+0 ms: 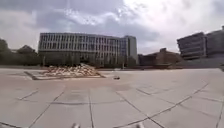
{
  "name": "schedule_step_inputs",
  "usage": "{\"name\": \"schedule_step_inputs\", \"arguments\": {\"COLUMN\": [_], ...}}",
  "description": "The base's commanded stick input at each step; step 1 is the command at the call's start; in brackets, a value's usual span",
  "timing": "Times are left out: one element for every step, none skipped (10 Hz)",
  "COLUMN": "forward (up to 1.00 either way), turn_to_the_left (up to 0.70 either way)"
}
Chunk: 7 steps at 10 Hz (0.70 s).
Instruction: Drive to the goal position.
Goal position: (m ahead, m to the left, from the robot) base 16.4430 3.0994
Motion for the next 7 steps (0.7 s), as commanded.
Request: {"name": "schedule_step_inputs", "arguments": {"forward": [0.7,0.7,0.7,0.7,0.7,0.7,0.7], "turn_to_the_left": [0.0,0.0,0.0,0.0,0.0,0.0,0.0]}}
